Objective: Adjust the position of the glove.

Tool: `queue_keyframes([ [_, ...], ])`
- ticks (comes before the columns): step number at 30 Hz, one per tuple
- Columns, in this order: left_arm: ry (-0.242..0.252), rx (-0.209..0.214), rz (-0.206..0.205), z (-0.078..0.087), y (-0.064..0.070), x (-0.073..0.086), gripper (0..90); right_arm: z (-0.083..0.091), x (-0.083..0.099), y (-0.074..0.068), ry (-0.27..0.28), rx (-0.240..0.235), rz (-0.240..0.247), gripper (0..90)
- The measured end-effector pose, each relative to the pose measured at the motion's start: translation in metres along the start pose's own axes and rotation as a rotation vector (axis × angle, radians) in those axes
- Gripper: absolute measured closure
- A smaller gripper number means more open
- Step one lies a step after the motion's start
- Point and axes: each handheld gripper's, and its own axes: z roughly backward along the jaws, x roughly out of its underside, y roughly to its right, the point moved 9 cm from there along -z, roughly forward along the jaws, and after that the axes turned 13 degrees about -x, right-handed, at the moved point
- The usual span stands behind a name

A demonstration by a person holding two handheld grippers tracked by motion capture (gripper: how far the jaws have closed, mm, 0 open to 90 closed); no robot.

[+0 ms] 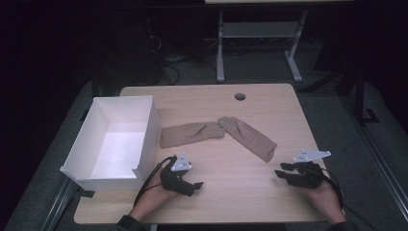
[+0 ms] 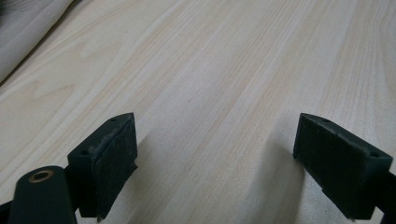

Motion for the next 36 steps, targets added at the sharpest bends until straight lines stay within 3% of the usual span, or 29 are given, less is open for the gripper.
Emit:
queue_keyframes([
  [5,0.001,-0.001,-0.003,0.003,-0.002,0.003,13.0,-0.004,-0.009,0.002,0.0,-0.003,0.01,82.1],
  [9,-0.003,-0.009,0.007,0.005,-0.001,0.004,13.0,-0.008,-0.015,0.005,0.0,-0.018,0.016,89.5],
  [27,-0.005,0.004,-0.009,0.008,-0.002,0.007,13.0,-0.031,-0.045,0.029,-0.004,-0.033,0.027,89.7],
  [36,-0.005,0.001,-0.006,0.008,-0.002,0.007,13.0,-0.046,-0.047,0.04,-0.034,-0.028,0.011,89.7],
])
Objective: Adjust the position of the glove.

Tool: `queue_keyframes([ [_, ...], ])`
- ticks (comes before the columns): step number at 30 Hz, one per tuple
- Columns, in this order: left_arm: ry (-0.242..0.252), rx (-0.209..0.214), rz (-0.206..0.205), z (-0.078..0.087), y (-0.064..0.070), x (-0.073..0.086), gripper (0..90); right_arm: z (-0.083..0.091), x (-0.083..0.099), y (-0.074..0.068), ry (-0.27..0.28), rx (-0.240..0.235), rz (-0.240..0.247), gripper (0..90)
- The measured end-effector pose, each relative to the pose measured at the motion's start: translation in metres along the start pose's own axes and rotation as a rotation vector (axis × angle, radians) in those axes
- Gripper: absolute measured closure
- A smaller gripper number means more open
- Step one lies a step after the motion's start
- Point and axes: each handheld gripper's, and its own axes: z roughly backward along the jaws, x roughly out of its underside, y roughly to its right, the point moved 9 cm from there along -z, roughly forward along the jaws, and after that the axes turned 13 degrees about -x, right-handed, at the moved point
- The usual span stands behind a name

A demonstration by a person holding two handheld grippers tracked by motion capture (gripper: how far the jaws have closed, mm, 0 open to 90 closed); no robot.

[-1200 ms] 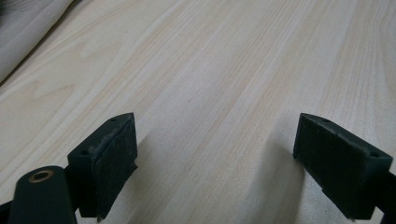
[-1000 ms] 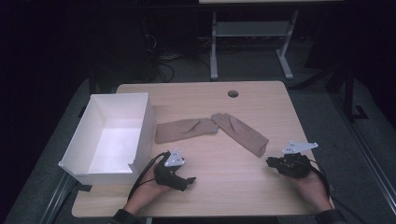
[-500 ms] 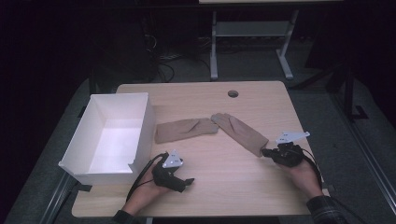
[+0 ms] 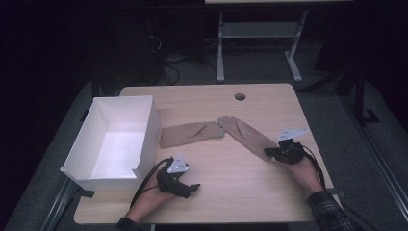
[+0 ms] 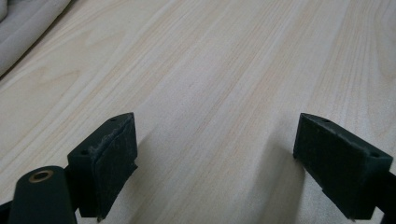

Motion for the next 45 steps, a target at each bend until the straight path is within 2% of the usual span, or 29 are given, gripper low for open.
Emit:
queue_keyframes([
  [9,0.0,-0.005,0.007,0.0,0.0,0.0,13.0,0.001,0.008,0.003,-0.032,0.0,-0.002,89.8],
  [11,0.0,-0.006,0.007,0.0,0.0,0.0,13.0,0.002,0.008,0.002,-0.032,-0.001,-0.004,89.8],
  [14,0.0,-0.006,0.007,0.0,0.0,0.0,13.0,0.002,0.006,0.001,-0.038,0.006,0.018,89.8],
  [18,0.0,-0.006,0.007,0.0,0.0,0.0,13.0,0.001,0.007,0.002,-0.052,0.01,0.005,89.9],
  [24,0.0,-0.006,0.008,0.001,0.0,0.001,13.0,0.003,0.01,-0.002,-0.064,0.009,0.011,89.8],
  [34,0.001,-0.006,0.01,0.001,0.0,0.001,13.0,0.011,0.022,-0.014,-0.082,-0.019,0.014,89.8],
  [38,0.001,-0.007,0.009,0.001,0.0,0.001,13.0,0.018,0.03,-0.022,-0.095,-0.035,0.004,89.8],
  [45,0.004,-0.007,0.012,0.001,0.001,0.0,13.0,0.027,0.043,-0.036,-0.111,-0.052,0.017,89.8],
])
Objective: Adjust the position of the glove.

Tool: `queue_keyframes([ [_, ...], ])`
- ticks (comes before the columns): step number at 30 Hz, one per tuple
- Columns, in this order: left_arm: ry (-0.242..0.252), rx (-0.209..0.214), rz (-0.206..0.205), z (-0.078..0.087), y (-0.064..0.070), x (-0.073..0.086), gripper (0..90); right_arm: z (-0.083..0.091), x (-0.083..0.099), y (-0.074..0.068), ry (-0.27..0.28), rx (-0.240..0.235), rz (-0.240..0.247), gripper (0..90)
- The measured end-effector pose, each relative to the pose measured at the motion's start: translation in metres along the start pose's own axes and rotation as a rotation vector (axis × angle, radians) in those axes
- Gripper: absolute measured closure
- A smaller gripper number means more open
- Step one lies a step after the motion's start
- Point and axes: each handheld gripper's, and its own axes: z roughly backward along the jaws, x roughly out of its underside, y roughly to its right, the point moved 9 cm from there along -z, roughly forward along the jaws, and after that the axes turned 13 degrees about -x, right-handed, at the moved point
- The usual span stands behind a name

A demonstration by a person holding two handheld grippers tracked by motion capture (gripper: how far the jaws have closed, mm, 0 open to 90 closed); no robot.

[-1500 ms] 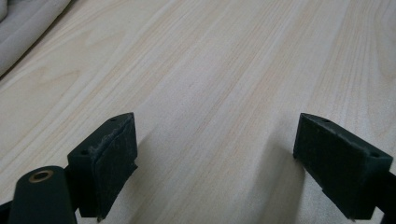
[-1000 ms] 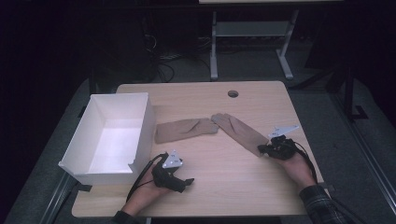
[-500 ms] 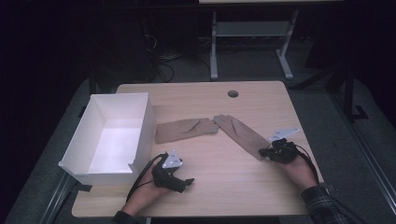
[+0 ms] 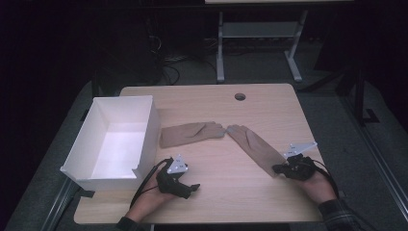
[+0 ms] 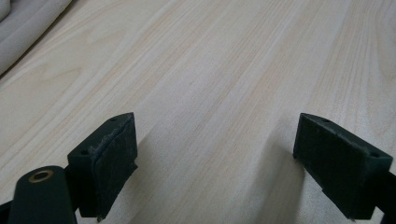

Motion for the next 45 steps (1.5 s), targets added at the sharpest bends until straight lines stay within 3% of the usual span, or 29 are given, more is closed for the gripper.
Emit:
queue_keyframes([
  [7,0.001,-0.001,-0.003,0.0,0.0,0.0,13.0,0.001,0.008,-0.015,-0.021,-0.038,0.029,89.7],
  [13,0.001,-0.001,-0.003,0.0,0.0,0.0,13.0,-0.002,0.009,-0.032,-0.052,-0.098,0.076,89.7],
  [39,0.0,-0.001,-0.001,0.0,0.0,0.0,13.0,-0.03,-0.001,-0.094,-0.097,-0.265,0.216,87.9],
  [43,0.001,-0.001,-0.001,0.0,0.0,0.0,13.0,-0.024,-0.009,-0.09,-0.062,-0.253,0.216,88.9],
  [45,0.0,-0.001,0.0,0.0,0.0,0.0,13.0,-0.02,-0.018,-0.076,-0.028,-0.223,0.19,89.7],
])
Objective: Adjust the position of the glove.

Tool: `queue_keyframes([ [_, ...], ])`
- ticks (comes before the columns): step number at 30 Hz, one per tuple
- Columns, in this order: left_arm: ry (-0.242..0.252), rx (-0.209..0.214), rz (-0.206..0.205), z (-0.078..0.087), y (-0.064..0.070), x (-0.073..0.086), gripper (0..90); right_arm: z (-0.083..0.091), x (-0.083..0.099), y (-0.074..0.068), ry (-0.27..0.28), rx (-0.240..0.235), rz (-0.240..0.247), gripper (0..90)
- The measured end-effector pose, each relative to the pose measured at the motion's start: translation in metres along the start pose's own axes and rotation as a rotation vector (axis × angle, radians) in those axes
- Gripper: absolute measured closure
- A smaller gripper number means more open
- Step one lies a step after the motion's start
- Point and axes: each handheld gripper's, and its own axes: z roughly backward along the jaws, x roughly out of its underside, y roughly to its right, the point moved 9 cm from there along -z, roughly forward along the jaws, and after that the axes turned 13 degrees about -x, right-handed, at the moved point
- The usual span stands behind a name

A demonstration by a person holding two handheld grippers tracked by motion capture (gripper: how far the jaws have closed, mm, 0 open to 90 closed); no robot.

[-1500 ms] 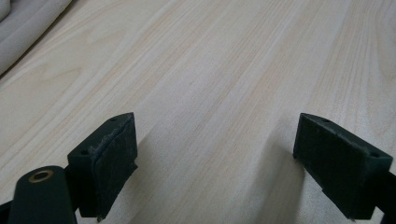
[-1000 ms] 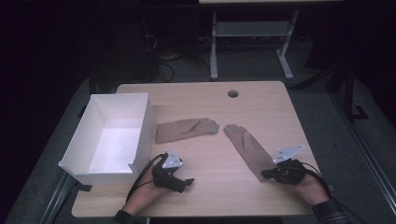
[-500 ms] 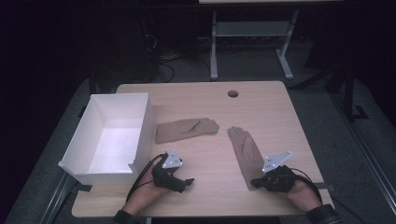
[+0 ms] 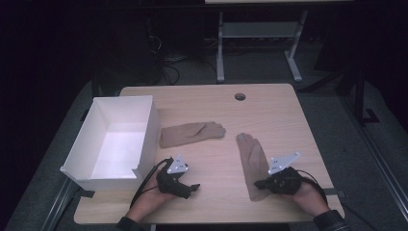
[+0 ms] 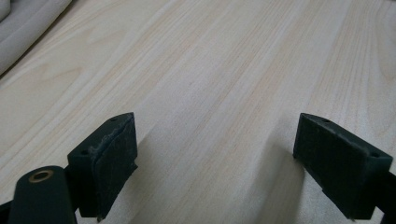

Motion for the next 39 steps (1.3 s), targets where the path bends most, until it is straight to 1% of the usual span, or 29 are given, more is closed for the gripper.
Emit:
queue_keyframes([
  [3,-0.004,0.0,-0.002,0.0,0.0,0.0,13.0,0.007,-0.006,0.026,0.014,0.06,-0.021,89.8],
  [4,-0.004,0.0,-0.002,0.0,0.0,0.0,13.0,0.008,-0.007,0.033,0.018,0.072,-0.02,89.8],
  [6,-0.004,0.0,-0.002,0.0,0.0,0.0,13.0,0.011,-0.011,0.048,0.036,0.097,-0.05,89.8],
  [8,-0.004,0.0,-0.002,0.0,0.0,0.0,13.0,0.012,-0.012,0.061,0.041,0.111,-0.059,89.8],
  [9,-0.004,0.0,-0.002,0.0,0.0,0.0,13.0,0.011,-0.012,0.064,0.042,0.112,-0.073,89.8],
  [10,-0.004,0.0,-0.001,0.0,0.0,0.0,13.0,0.009,-0.011,0.07,0.029,0.121,-0.069,89.8],
  [12,-0.004,-0.001,-0.001,0.0,0.0,0.0,13.0,0.005,-0.007,0.074,0.0,0.128,-0.088,89.9],
  [13,-0.004,-0.001,0.0,0.001,0.0,0.0,13.0,0.004,-0.006,0.075,0.012,0.121,-0.088,89.8],
  [15,-0.005,-0.001,0.0,0.001,0.0,0.0,13.0,0.004,-0.006,0.073,0.002,0.119,-0.092,89.9],
  [17,-0.005,-0.001,0.0,0.001,0.0,0.001,13.0,0.003,-0.005,0.071,0.006,0.119,-0.09,89.9],
  [22,-0.008,-0.003,-0.001,0.001,0.0,0.001,13.0,0.002,-0.001,0.058,0.007,0.106,-0.086,89.9],
  [23,-0.008,-0.003,-0.002,0.001,0.0,0.001,13.1,0.002,0.0,0.055,0.003,0.101,-0.073,89.9],
  [24,-0.008,-0.003,-0.002,0.001,0.0,0.001,13.0,0.002,0.0,0.055,0.003,0.101,-0.073,89.9],
  [25,-0.008,-0.003,-0.001,0.001,0.0,0.001,13.0,0.001,0.001,0.051,0.0,0.094,-0.075,89.9],
  [26,-0.008,-0.003,-0.002,0.001,0.0,0.001,13.0,0.0,0.003,0.045,-0.007,0.088,-0.066,89.9],
  [28,-0.008,-0.003,-0.002,0.001,0.0,0.001,13.0,0.0,0.004,0.04,-0.007,0.084,-0.07,89.8],
  [29,-0.008,-0.003,-0.002,0.001,0.0,0.001,13.0,-0.001,0.005,0.038,-0.01,0.085,-0.065,89.9],
  [30,-0.008,-0.003,-0.002,0.001,0.0,0.001,13.0,-0.001,0.005,0.038,-0.01,0.085,-0.065,89.9],
  [32,-0.008,-0.003,-0.001,0.001,0.0,0.001,13.0,-0.001,0.005,0.036,-0.018,0.093,-0.058,89.7],
  [33,-0.008,-0.003,-0.001,0.001,0.0,0.001,13.0,0.0,0.004,0.035,-0.012,0.093,-0.059,89.3],
  [34,-0.008,-0.003,-0.002,0.001,0.0,0.001,13.0,0.002,0.003,0.035,-0.004,0.098,-0.059,85.5],
  [36,-0.011,-0.003,-0.003,0.002,0.0,0.001,13.0,0.008,0.0,0.038,0.024,0.123,-0.057,81.2],
  [37,-0.009,-0.003,-0.002,0.001,0.0,0.001,13.0,0.012,-0.001,0.04,0.041,0.141,-0.066,76.9],
  [38,-0.009,-0.003,-0.002,0.001,0.0,0.001,13.0,0.012,-0.001,0.04,0.041,0.141,-0.066,76.9],
  [39,-0.008,-0.004,-0.002,0.001,0.0,0.001,13.0,0.017,-0.001,0.043,0.058,0.165,-0.07,72.9],
])
